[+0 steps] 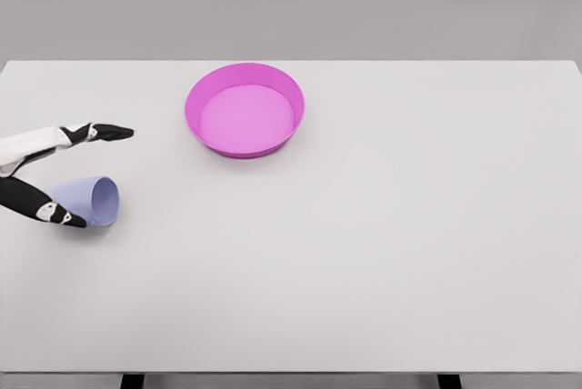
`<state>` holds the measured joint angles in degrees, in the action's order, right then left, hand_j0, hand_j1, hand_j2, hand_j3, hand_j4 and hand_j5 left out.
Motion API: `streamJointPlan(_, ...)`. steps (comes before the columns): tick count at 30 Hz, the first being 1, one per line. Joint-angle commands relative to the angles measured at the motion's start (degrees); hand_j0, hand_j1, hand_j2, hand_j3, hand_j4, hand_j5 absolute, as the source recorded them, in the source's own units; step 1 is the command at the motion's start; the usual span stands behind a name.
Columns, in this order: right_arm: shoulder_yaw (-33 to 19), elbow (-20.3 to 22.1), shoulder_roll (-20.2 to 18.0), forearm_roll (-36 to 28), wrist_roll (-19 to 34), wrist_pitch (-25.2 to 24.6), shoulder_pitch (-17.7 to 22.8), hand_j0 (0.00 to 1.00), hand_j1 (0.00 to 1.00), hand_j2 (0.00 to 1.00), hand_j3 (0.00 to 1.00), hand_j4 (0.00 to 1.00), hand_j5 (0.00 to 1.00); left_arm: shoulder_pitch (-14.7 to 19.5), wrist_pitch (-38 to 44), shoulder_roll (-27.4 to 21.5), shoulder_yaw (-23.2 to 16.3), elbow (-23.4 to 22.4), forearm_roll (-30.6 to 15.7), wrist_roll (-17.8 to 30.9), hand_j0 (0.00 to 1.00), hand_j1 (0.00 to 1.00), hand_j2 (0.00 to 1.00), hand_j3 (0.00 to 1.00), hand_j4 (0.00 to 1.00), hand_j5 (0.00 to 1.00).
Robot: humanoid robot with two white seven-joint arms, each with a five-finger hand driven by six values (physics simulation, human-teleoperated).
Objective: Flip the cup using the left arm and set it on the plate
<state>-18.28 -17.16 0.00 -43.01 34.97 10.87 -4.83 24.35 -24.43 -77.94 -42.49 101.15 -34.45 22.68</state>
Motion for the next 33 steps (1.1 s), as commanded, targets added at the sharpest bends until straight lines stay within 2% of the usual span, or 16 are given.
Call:
streamJointPlan(1,0.0,0.0,0.0,0.0,0.0,0.0,0.0,1.00,1.00,1.00,1.00,1.00,1.00,0.0,1.5,-1.4,0.2,0.0,0.3,-0.2,1.00,1.00,1.00,1.00,1.00,1.00)
streamJointPlan(10,0.0,-0.1,0.0,0.0,0.0,0.0,0.0,1.00,1.00,1.00,1.00,1.00,1.00,-1.6,10.7,-1.2,0.2,0.0,0.4,-0.7,1.00,1.00,1.00,1.00,1.00,1.00)
streamJointPlan(14,0.0,0.0,0.0,0.0,0.0,0.0,0.0,1.00,1.00,1.00,1.00,1.00,1.00,-2.4,11.5,-0.6,0.3,0.0,0.2,-0.8,1.00,1.00,1.00,1.00,1.00,1.00)
streamJointPlan(19,0.0,0.0,0.0,0.0,0.0,0.0,0.0,1.00,1.00,1.00,1.00,1.00,1.00,-2.8,13.0,-0.4,0.3,0.0,-0.1,-4.1,1.00,1.00,1.00,1.00,1.00,1.00)
streamJointPlan(27,0.0,0.0,0.0,0.0,0.0,0.0,0.0,1.00,1.00,1.00,1.00,1.00,1.00,-3.1,13.0,-0.3,0.4,0.0,0.5,-4.2,1.00,1.00,1.00,1.00,1.00,1.00)
streamJointPlan(33,0.0,0.0,0.0,0.0,0.0,0.0,0.0,1.00,1.00,1.00,1.00,1.00,1.00,-3.3,15.7,0.4,1.6,0.0,8.0,-4.8,1.00,1.00,1.00,1.00,1.00,1.00)
